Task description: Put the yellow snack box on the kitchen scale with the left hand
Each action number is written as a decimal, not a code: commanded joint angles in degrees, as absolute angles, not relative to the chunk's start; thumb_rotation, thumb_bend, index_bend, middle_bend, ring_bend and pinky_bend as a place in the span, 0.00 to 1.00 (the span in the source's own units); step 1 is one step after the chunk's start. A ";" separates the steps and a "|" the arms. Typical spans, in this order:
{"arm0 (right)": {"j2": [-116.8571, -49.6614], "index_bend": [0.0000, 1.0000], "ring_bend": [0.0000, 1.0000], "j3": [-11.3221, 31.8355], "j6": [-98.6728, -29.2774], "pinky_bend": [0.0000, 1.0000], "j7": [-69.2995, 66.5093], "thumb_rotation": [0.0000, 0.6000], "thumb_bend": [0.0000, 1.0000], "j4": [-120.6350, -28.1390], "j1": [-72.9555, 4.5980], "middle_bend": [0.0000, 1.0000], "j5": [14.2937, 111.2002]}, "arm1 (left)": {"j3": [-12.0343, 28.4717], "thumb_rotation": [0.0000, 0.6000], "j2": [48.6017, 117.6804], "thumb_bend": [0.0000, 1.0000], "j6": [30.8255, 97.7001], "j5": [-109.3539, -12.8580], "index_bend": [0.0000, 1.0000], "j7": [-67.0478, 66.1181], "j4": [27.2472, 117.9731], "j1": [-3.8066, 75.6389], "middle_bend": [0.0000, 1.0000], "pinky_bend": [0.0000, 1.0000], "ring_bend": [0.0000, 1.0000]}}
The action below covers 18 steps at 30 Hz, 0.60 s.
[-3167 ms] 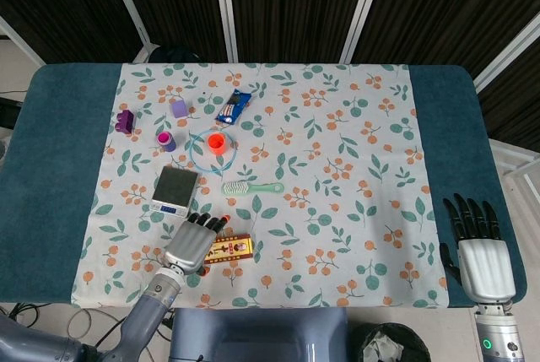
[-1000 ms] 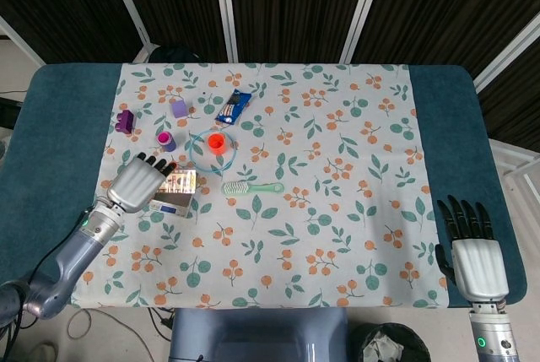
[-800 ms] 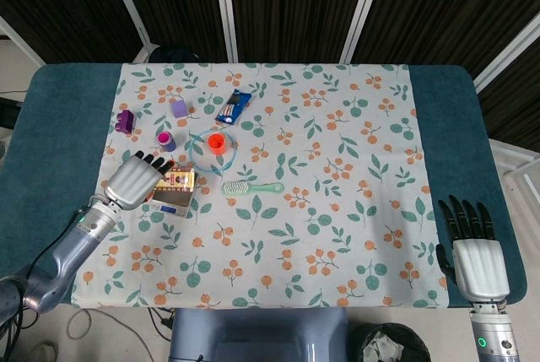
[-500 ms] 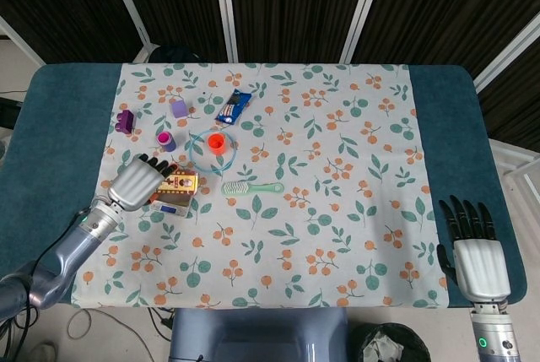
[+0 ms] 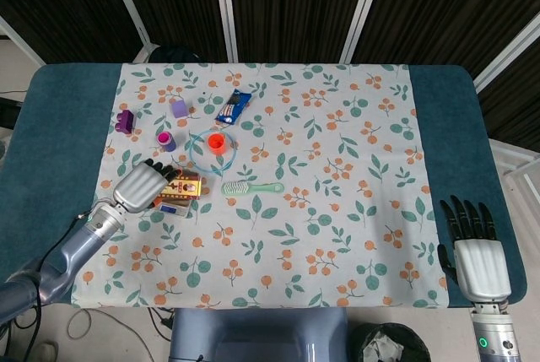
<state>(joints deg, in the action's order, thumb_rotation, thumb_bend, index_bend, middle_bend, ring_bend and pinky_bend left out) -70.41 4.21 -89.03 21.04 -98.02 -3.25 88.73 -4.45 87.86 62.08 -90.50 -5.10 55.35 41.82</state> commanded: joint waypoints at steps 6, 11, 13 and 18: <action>-70.45 0.03 0.06 4.12 -88.99 0.01 21.02 1.00 0.51 -97.92 -3.25 0.07 88.76 | -4.79 1.00 87.80 0.43 61.36 -91.11 0.28 -3.71 53.70 41.45 0.53 0.45 0.42; -70.46 0.03 0.06 4.09 -89.00 0.01 21.04 1.00 0.51 -97.90 -3.23 0.07 88.76 | -4.51 1.00 88.07 0.43 61.03 -91.20 0.28 -3.24 52.41 41.36 0.53 0.44 0.42; -70.49 0.03 0.06 4.05 -88.96 0.01 21.08 1.00 0.51 -97.88 -3.24 0.07 88.77 | -4.33 1.00 88.20 0.43 60.84 -91.13 0.28 -3.11 51.99 41.40 0.53 0.44 0.42; -70.54 0.03 0.06 4.02 -88.92 0.01 21.14 1.00 0.51 -97.83 -3.24 0.07 88.75 | -4.13 1.00 88.36 0.39 60.47 -91.29 0.27 -3.38 51.23 41.56 0.50 0.43 0.40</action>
<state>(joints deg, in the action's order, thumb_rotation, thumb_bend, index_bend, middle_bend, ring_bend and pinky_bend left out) -70.54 4.02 -88.92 21.14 -97.83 -3.24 88.75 -4.17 88.34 60.54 -91.29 -3.34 51.28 41.53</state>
